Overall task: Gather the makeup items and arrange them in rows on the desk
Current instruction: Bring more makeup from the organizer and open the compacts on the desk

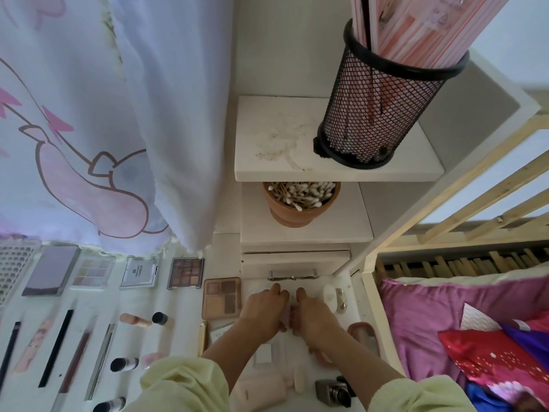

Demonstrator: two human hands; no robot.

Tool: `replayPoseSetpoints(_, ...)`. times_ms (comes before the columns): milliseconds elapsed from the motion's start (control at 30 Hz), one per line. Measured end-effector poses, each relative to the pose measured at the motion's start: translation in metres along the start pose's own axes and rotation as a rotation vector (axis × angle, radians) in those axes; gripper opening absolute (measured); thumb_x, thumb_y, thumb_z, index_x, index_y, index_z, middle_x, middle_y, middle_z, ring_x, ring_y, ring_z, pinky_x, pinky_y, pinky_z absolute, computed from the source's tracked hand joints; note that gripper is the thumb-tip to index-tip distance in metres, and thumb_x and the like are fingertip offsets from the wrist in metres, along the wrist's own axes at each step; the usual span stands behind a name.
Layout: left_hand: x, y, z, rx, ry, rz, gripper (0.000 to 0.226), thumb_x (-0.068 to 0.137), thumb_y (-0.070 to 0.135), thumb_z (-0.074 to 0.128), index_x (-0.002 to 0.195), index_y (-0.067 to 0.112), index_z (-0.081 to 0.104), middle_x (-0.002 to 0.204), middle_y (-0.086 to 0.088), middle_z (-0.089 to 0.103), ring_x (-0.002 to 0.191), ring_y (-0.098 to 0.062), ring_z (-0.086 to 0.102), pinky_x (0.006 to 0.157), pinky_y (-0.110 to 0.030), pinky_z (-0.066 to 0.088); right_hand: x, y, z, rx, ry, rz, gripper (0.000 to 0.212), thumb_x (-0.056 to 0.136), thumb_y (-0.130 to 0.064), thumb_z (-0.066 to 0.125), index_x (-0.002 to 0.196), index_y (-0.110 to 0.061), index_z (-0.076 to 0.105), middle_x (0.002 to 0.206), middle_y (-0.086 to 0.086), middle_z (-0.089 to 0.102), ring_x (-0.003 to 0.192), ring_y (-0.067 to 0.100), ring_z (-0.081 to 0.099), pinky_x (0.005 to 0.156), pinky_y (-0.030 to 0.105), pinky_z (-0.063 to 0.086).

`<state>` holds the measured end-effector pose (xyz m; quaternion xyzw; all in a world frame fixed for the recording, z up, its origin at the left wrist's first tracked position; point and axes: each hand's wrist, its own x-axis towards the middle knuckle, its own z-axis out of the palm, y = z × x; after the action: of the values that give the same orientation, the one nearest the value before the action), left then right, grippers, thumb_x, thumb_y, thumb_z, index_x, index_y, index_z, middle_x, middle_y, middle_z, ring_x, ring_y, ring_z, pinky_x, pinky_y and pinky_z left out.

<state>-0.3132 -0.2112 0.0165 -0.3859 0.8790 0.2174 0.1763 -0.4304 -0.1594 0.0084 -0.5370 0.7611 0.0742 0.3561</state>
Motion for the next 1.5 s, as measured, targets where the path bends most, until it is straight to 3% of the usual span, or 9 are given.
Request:
replayPoseSetpoints(333,-0.002,0.000,0.001,-0.010,0.023,0.008,0.053,0.084,0.029,0.071,0.126,0.009,0.046,0.127,-0.009,0.047,0.114,-0.028,0.054,0.088,-0.039,0.046,-0.004,0.003,0.005,0.032,0.065,-0.015,0.039,0.088,-0.015,0.058,0.121,-0.016,0.037,0.103,0.006,0.063,0.090,0.023,0.064,0.073,0.034,0.053)
replayPoseSetpoints(633,-0.003,-0.001,0.004,-0.062,0.050,0.006,0.058,0.080,0.029,0.075,0.125,0.009,0.042,0.126,-0.007,0.046,0.114,-0.026,0.052,0.085,-0.037,0.044,-0.009,0.005,0.006,0.057,0.077,-0.045,0.041,0.091,-0.016,0.055,0.125,-0.020,0.032,0.098,0.005,0.063,0.082,0.020,0.063,0.067,0.031,0.052)
replayPoseSetpoints(833,-0.002,-0.001,0.005,-0.058,0.058,0.010,0.061,0.080,0.028,0.076,0.126,0.009,0.041,0.127,-0.007,0.046,0.115,-0.026,0.052,0.086,-0.038,0.045,-0.009,0.005,0.005,0.050,0.065,-0.016,0.057,0.089,-0.015,0.059,0.136,-0.018,0.026,0.108,0.007,0.062,0.093,0.023,0.064,0.077,0.035,0.054)
replayPoseSetpoints(1000,-0.003,-0.003,0.008,-0.087,0.067,0.014,0.060,0.079,0.028,0.076,0.124,0.011,0.041,0.124,-0.006,0.048,0.113,-0.025,0.053,0.084,-0.038,0.046,-0.009,0.006,0.002,-0.020,0.023,-0.050,0.034,0.090,-0.015,0.056,0.120,-0.011,0.040,0.109,0.013,0.065,0.097,0.030,0.064,0.079,0.039,0.053)
replayPoseSetpoints(1133,-0.005,-0.003,0.011,-0.108,0.101,0.028,0.053,0.082,0.024,0.071,0.123,0.012,0.039,0.121,-0.006,0.050,0.112,-0.026,0.052,0.081,-0.038,0.044,-0.011,0.004,0.001,-0.011,0.040,-0.037,0.037,0.089,-0.014,0.057,0.121,-0.013,0.038,0.107,0.012,0.064,0.096,0.029,0.063,0.076,0.039,0.052)
replayPoseSetpoints(1333,-0.009,-0.006,0.011,-0.196,0.173,0.030,0.020,0.089,0.016,0.056,0.105,0.014,0.043,0.101,-0.007,0.062,0.094,-0.027,0.058,0.071,-0.035,0.043,-0.015,0.002,-0.001,0.006,0.052,-0.035,0.032,0.091,-0.018,0.054,0.119,-0.010,0.042,0.106,0.011,0.064,0.096,0.028,0.063,0.074,0.036,0.049)
replayPoseSetpoints(1500,-0.012,-0.009,0.012,-0.313,0.179,0.005,0.027,0.089,0.018,0.056,0.115,0.022,0.048,0.108,0.000,0.064,0.101,-0.021,0.058,0.078,-0.032,0.046,-0.025,0.000,-0.006,-0.020,0.083,-0.078,0.023,0.095,-0.023,0.050,0.110,-0.006,0.055,0.106,0.011,0.064,0.100,0.026,0.063,0.083,0.034,0.052)
